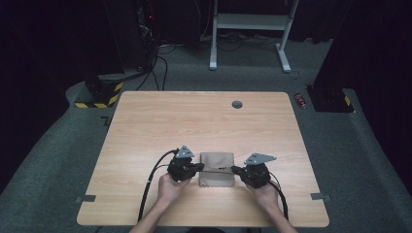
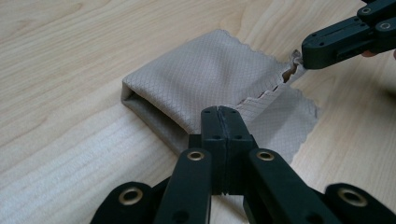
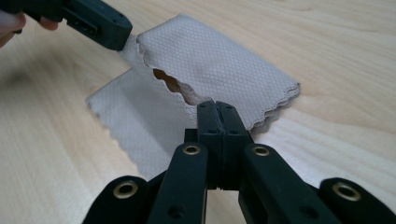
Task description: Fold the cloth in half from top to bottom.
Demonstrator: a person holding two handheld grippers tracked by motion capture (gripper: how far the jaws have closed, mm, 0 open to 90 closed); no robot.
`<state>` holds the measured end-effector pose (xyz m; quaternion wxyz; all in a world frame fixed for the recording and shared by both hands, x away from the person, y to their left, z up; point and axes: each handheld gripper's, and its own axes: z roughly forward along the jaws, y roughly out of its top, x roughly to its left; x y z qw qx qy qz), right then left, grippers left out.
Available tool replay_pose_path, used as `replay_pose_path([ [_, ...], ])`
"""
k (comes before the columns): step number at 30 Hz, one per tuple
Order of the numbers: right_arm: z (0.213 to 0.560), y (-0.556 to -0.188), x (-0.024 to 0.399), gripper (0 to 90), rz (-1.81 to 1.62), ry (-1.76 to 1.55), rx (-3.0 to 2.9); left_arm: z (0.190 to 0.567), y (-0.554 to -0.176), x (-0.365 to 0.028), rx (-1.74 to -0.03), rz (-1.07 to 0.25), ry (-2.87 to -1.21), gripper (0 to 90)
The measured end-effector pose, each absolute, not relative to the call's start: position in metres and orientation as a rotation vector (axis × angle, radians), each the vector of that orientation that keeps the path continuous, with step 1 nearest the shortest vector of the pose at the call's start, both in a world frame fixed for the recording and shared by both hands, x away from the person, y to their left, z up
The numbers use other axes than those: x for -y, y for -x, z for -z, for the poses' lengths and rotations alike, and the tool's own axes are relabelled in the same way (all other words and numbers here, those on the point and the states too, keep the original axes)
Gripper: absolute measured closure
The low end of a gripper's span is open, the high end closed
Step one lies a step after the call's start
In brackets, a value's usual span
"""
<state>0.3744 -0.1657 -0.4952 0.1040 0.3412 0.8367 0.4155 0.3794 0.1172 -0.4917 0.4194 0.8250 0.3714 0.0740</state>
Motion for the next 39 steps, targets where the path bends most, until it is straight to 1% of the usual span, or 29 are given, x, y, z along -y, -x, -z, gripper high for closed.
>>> replay_pose_path([
  [7,0.504,-0.363,0.163,89.7,-1.205,-0.996,-2.501,0.498,-0.371,-0.115,-0.917,-0.203,-2.109,89.6],
  [17,0.512,-0.357,0.164,88.9,-1.173,-0.994,-2.542,0.507,-0.363,-0.112,-0.915,-0.180,-2.145,88.5],
  [18,0.514,-0.358,0.163,88.4,-1.161,-0.986,-2.568,0.508,-0.363,-0.112,-0.919,-0.168,-2.144,87.2],
  [21,0.515,-0.358,0.164,78.8,-1.189,-0.986,-2.583,0.506,-0.361,-0.118,-0.924,-0.127,-2.105,78.1],
  [23,0.509,-0.357,0.168,77.3,-1.233,-0.978,-2.556,0.501,-0.360,-0.122,-0.927,-0.134,-2.067,71.5],
  [25,0.501,-0.356,0.169,77.3,-1.263,-0.962,-2.520,0.493,-0.360,-0.122,-0.924,-0.186,-2.054,63.7],
  [26,0.498,-0.356,0.168,77.3,-1.268,-0.951,-2.504,0.490,-0.361,-0.121,-0.924,-0.197,-2.045,61.4],
  [29,0.496,-0.364,0.162,79.5,-1.250,-0.979,-2.487,0.487,-0.367,-0.116,-0.932,-0.232,-2.045,59.2],
  [30,0.498,-0.367,0.160,79.9,-1.235,-0.991,-2.487,0.490,-0.369,-0.113,-0.946,-0.225,-2.053,59.2],
  [32,0.505,-0.371,0.156,79.4,-1.200,-1.008,-2.501,0.498,-0.370,-0.107,-0.951,-0.229,-2.101,58.7],
  [34,0.511,-0.369,0.154,74.4,-1.167,-1.000,-2.516,0.506,-0.367,-0.104,-0.951,-0.235,-2.129,57.1],
  [36,0.516,-0.363,0.154,66.0,-1.119,-0.990,-2.524,0.512,-0.361,-0.106,-0.949,-0.228,-2.137,54.7],
  [37,0.518,-0.360,0.154,63.9,-1.100,-0.965,-2.527,0.515,-0.358,-0.107,-0.949,-0.223,-2.144,54.0],
  [39,0.519,-0.352,0.156,61.8,-1.075,-0.927,-2.516,0.517,-0.351,-0.111,-0.928,-0.259,-2.159,53.1],
])
